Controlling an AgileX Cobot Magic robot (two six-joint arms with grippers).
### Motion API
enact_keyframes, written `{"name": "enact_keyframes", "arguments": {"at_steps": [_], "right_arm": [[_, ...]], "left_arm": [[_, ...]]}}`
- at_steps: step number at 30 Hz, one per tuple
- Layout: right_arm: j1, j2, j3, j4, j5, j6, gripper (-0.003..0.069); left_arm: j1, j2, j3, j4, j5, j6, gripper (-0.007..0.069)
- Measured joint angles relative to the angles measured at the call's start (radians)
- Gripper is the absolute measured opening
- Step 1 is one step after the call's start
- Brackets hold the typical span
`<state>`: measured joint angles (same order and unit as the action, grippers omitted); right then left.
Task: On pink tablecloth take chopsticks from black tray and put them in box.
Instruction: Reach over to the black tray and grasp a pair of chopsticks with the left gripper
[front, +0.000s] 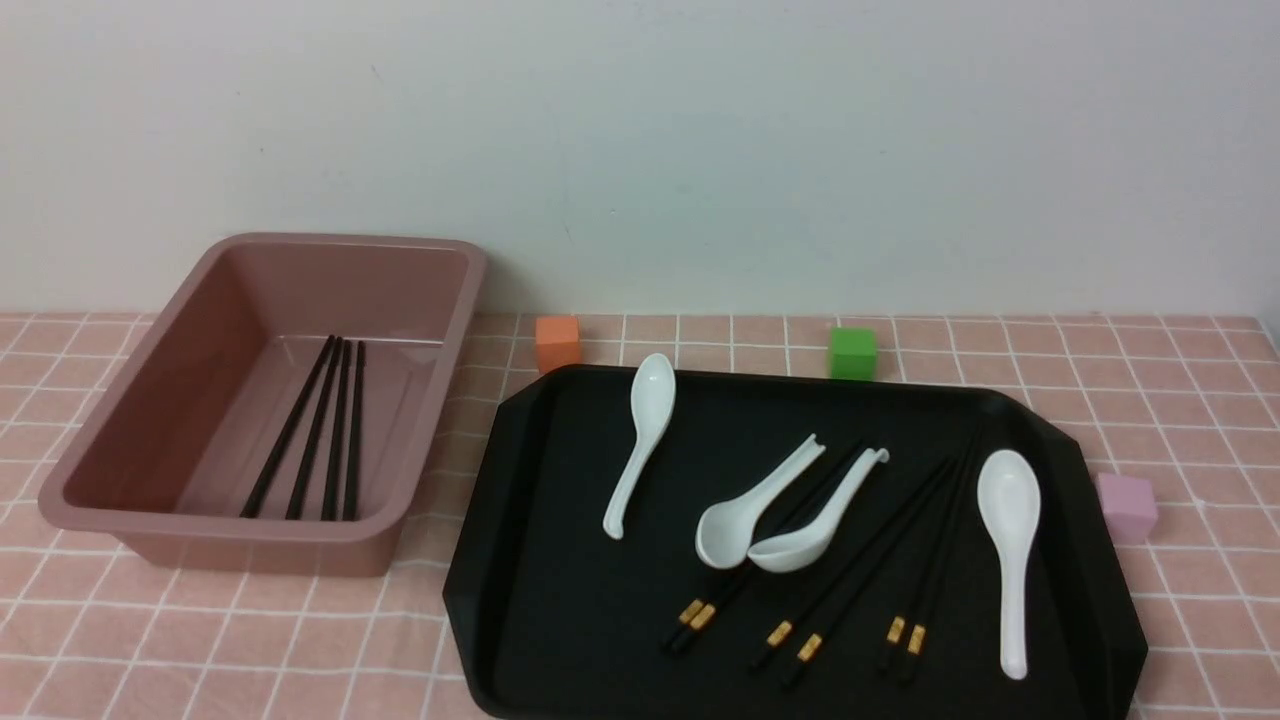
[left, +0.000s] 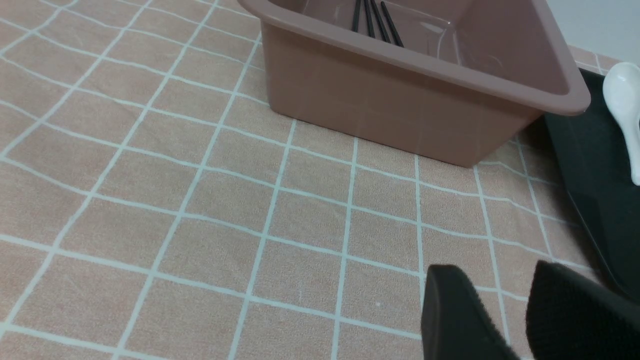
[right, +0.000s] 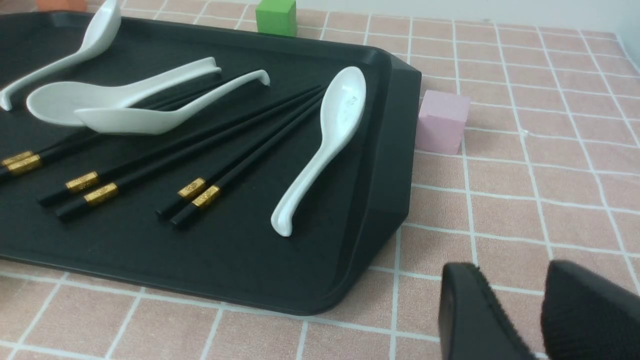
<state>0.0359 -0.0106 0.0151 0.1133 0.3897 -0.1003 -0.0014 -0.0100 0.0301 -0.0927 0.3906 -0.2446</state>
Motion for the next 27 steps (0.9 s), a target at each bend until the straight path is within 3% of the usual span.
{"name": "enact_keyframes", "arguments": {"at_steps": [16, 19, 27], "right_arm": [[0.000, 0.000, 0.000, 0.000, 0.000, 0.000, 0.0240], [0.000, 0.000, 0.000, 0.000, 0.000, 0.000, 0.0240], [0.000, 0.000, 0.000, 0.000, 0.000, 0.000, 0.0240]], "left_arm": [[0.000, 0.000, 0.000, -0.022, -0.035, -0.016, 0.0239], [0.000, 0.000, 0.000, -0.101, -0.065, -0.066, 0.0239], [0.000, 0.000, 0.000, -0.523, -0.239, -0.258, 0.0239]]}}
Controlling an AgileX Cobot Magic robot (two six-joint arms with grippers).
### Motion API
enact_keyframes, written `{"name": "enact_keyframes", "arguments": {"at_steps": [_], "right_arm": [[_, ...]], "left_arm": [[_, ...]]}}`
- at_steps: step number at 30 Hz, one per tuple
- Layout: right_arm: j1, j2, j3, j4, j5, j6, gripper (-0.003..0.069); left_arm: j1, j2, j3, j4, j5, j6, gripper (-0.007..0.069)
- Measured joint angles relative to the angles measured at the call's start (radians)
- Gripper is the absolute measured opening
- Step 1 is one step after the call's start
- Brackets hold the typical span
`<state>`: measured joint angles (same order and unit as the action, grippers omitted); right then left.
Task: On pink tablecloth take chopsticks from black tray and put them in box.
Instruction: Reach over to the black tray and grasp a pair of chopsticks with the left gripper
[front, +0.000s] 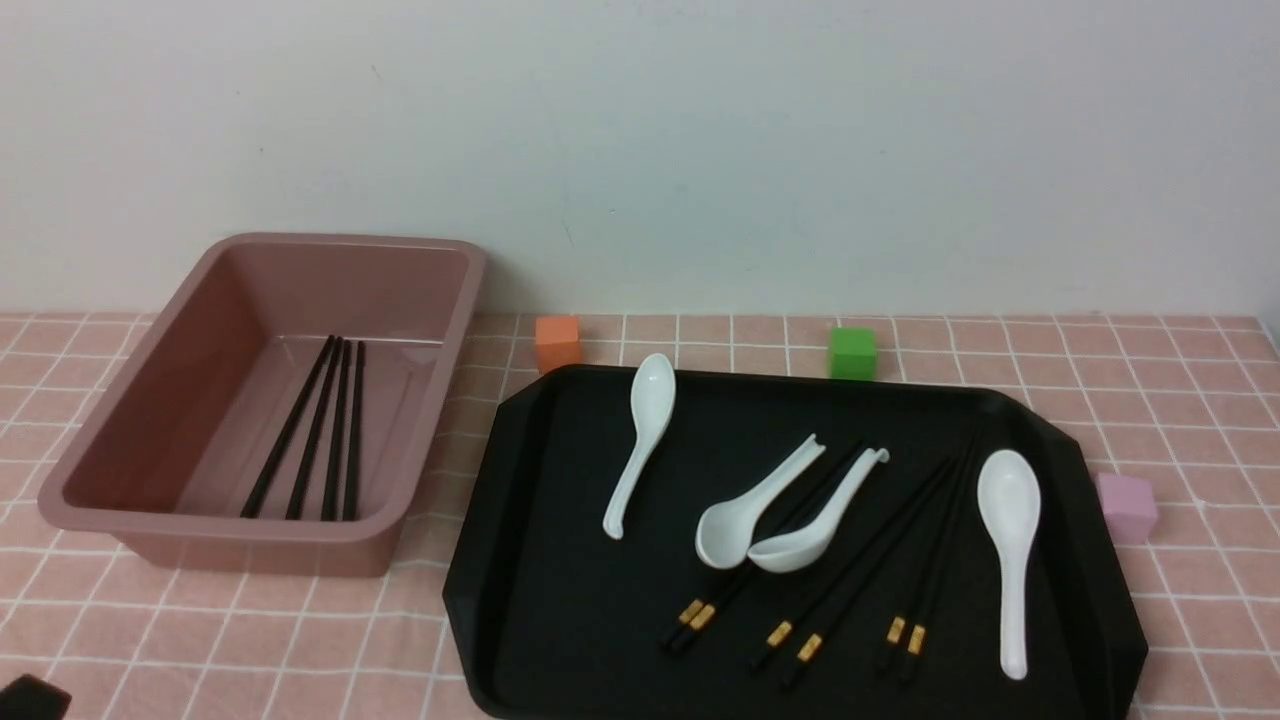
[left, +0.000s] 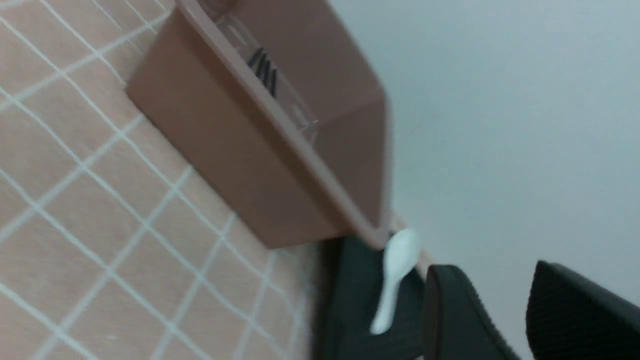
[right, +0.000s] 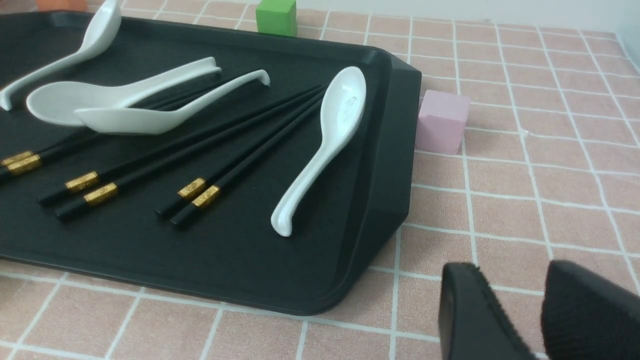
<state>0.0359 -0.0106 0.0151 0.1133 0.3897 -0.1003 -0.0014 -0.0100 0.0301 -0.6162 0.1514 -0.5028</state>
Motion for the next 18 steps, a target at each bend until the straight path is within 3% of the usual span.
{"name": "enact_keyframes", "arguments": {"at_steps": [4, 12, 17, 18], "right_arm": [[0.000, 0.000, 0.000, 0.000, 0.000, 0.000, 0.0240], [0.000, 0.000, 0.000, 0.000, 0.000, 0.000, 0.0240], [0.000, 0.000, 0.000, 0.000, 0.000, 0.000, 0.0240], [0.000, 0.000, 0.000, 0.000, 0.000, 0.000, 0.0240]], "left_arm": [[0.000, 0.000, 0.000, -0.109, -0.074, -0.017, 0.0239], [0.000, 0.000, -0.005, -0.126, -0.057, 0.030, 0.0239], [0.000, 0.053, -0.151, -0.107, 0.100, 0.146, 0.0174], [0.000, 0.138, -0.230, -0.081, 0.218, 0.238, 0.0127]]}}
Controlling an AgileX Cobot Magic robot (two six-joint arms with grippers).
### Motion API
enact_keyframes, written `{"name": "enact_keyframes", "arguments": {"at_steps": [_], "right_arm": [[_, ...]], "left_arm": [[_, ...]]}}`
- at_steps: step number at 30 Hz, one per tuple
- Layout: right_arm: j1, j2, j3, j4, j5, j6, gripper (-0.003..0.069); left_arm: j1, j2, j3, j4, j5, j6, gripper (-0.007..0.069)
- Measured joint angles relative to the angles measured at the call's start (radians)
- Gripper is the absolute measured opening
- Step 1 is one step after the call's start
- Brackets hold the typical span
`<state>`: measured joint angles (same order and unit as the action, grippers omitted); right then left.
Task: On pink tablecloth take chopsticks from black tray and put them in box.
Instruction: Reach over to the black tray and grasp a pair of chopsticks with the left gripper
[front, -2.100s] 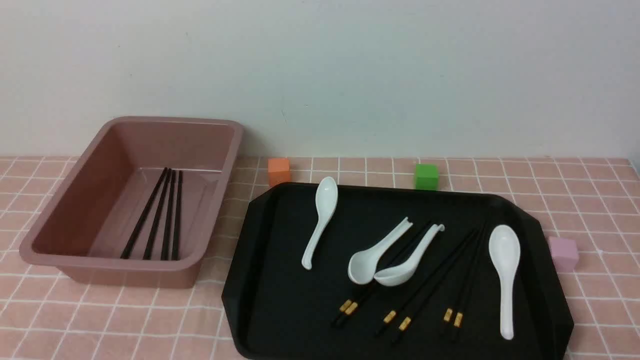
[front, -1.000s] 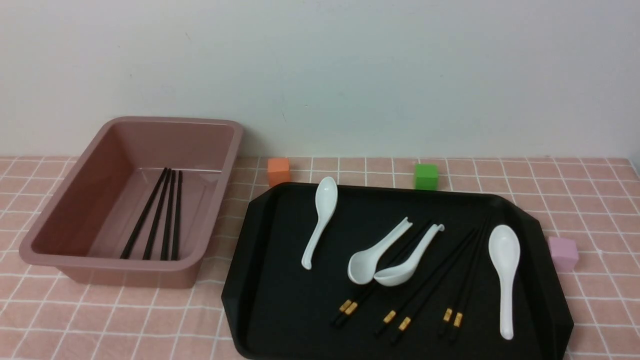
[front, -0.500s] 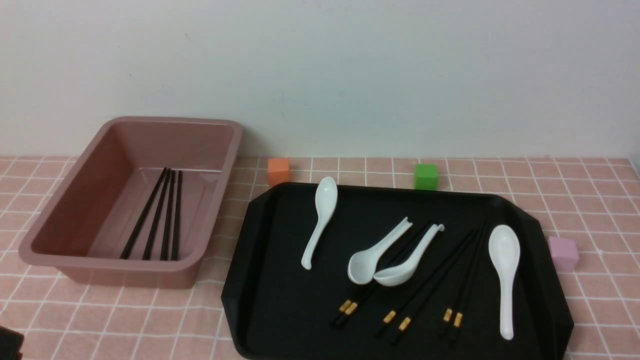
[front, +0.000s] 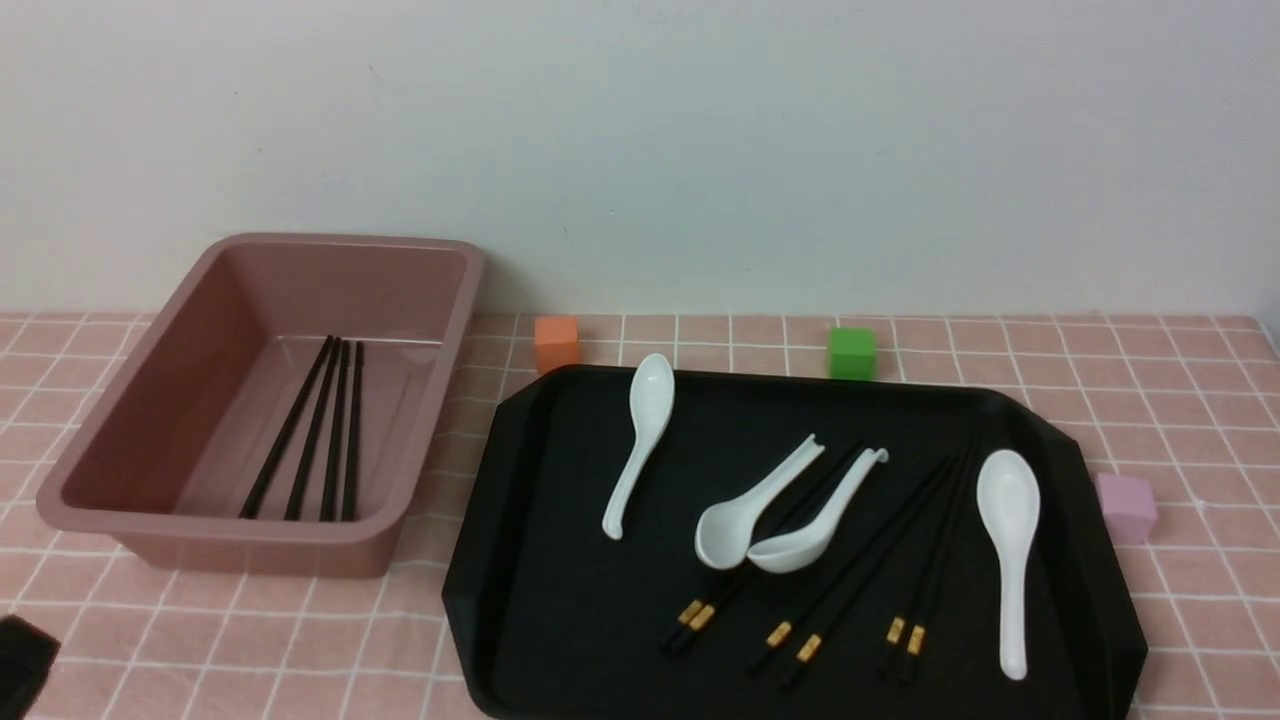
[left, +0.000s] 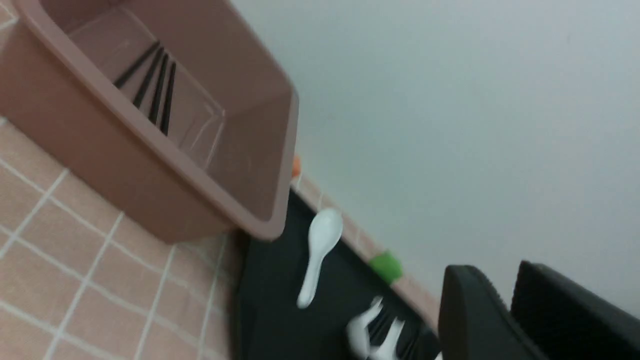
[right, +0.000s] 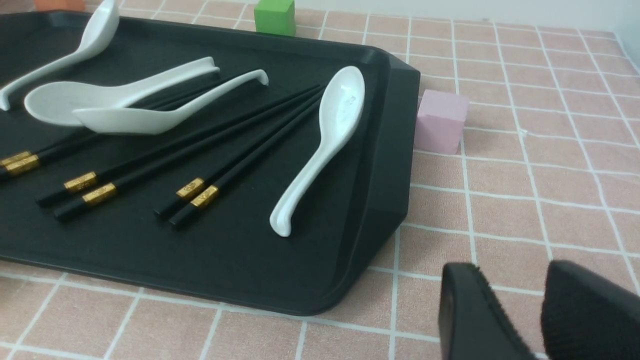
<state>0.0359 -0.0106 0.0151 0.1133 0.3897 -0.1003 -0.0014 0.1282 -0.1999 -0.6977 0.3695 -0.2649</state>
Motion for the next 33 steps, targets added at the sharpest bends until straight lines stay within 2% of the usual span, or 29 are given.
{"name": "enact_keyframes", "arguments": {"at_steps": [1, 2, 6, 8, 12, 15, 17, 21, 26, 27, 28, 30, 33], "right_arm": [[0.000, 0.000, 0.000, 0.000, 0.000, 0.000, 0.0240], [0.000, 0.000, 0.000, 0.000, 0.000, 0.000, 0.0240], [0.000, 0.000, 0.000, 0.000, 0.000, 0.000, 0.0240], [0.000, 0.000, 0.000, 0.000, 0.000, 0.000, 0.0240], [0.000, 0.000, 0.000, 0.000, 0.000, 0.000, 0.0240], [0.000, 0.000, 0.000, 0.000, 0.000, 0.000, 0.0240], [0.000, 0.000, 0.000, 0.000, 0.000, 0.000, 0.0240], [0.000, 0.000, 0.000, 0.000, 0.000, 0.000, 0.0240], [0.000, 0.000, 0.000, 0.000, 0.000, 0.000, 0.0240], [0.000, 0.000, 0.000, 0.000, 0.000, 0.000, 0.0240], [0.000, 0.000, 0.000, 0.000, 0.000, 0.000, 0.0240], [0.000, 0.000, 0.000, 0.000, 0.000, 0.000, 0.0240], [0.000, 0.000, 0.000, 0.000, 0.000, 0.000, 0.0240]], "left_arm": [[0.000, 0.012, -0.009, 0.003, 0.000, 0.000, 0.0122], [0.000, 0.086, -0.060, 0.020, 0.106, 0.097, 0.0086], [-0.007, 0.339, -0.213, 0.052, 0.342, 0.314, 0.0005], [-0.008, 0.439, -0.269, 0.060, 0.372, 0.374, -0.0013], [-0.012, 0.624, -0.372, 0.070, 0.401, 0.406, -0.0013], [-0.047, 0.736, -0.444, 0.094, 0.441, 0.406, -0.0013], [-0.104, 0.824, -0.492, 0.130, 0.461, 0.400, -0.0013], [-0.255, 0.946, -0.584, 0.242, 0.475, 0.323, -0.0013], [-0.507, 1.118, -0.722, 0.460, 0.490, 0.135, -0.0013], [-0.527, 1.133, -0.733, 0.484, 0.493, 0.126, -0.0013], [-0.600, 1.186, -0.770, 0.534, 0.503, 0.099, -0.0013], [-0.678, 1.275, -0.826, 0.586, 0.515, 0.073, -0.0013], [-0.746, 1.388, -0.909, 0.613, 0.519, 0.059, -0.0013]]}}
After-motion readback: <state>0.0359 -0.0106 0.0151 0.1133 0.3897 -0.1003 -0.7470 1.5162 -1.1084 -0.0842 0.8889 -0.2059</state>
